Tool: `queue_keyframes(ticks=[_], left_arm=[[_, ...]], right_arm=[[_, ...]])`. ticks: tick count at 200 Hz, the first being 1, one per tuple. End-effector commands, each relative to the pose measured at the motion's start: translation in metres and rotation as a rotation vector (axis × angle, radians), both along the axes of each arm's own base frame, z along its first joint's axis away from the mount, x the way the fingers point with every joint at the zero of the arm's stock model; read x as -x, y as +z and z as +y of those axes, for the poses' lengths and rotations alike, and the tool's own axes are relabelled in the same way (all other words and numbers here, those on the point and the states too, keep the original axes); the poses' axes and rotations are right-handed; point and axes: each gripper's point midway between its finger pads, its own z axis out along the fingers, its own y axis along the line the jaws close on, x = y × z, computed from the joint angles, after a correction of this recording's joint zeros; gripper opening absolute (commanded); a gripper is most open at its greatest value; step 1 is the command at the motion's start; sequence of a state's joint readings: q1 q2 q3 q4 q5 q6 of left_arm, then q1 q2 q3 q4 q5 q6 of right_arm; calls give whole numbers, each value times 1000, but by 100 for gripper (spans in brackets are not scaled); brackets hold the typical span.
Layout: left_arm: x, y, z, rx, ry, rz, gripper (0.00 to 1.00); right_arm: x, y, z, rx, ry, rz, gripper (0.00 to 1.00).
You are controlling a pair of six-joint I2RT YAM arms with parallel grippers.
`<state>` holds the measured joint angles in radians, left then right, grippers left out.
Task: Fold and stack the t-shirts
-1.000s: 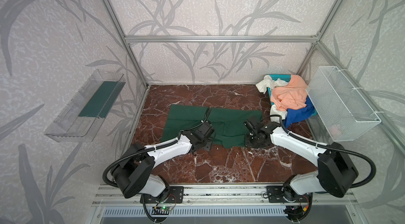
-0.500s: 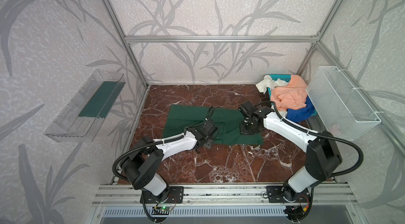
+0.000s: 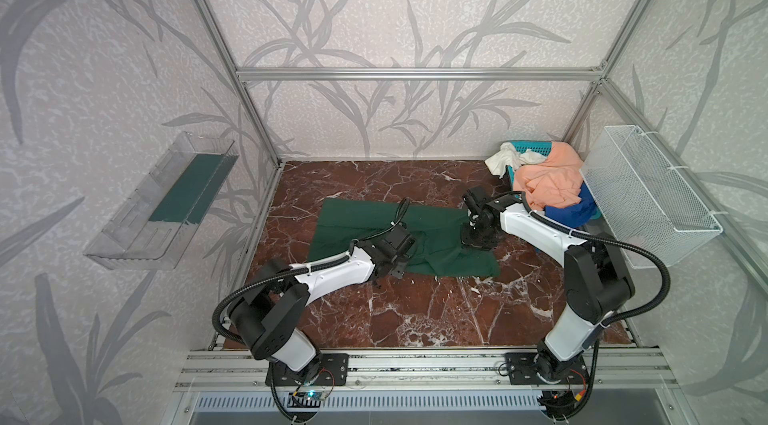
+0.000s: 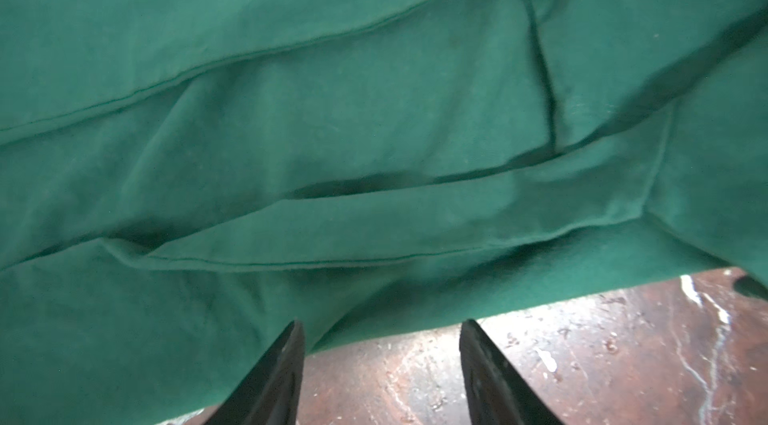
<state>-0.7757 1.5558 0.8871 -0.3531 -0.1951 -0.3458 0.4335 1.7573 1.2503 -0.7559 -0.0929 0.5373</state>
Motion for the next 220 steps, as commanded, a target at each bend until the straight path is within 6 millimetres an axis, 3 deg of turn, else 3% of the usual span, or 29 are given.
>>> queue_keyframes(ticks=[1,90,140,183,220], left_arm=[[-3,13,-19,43,-57,-33,61],[3,13,-80,58,-221,-37,61],[-3,4,-104,65,-256,-19,61],[-20,-3,-127,57,-281,-22,61],[-35,-11,-139,12,-292,-26,61]], right_arm=[[-12,-6,13,-58,9,1,40],[-60,-1,28,-241,-45,-52,41],[-90,14,2,-378,-140,-87,45],[-83,39,-19,-295,-131,-150,77],[-57,46,-50,-244,-198,-186,81]])
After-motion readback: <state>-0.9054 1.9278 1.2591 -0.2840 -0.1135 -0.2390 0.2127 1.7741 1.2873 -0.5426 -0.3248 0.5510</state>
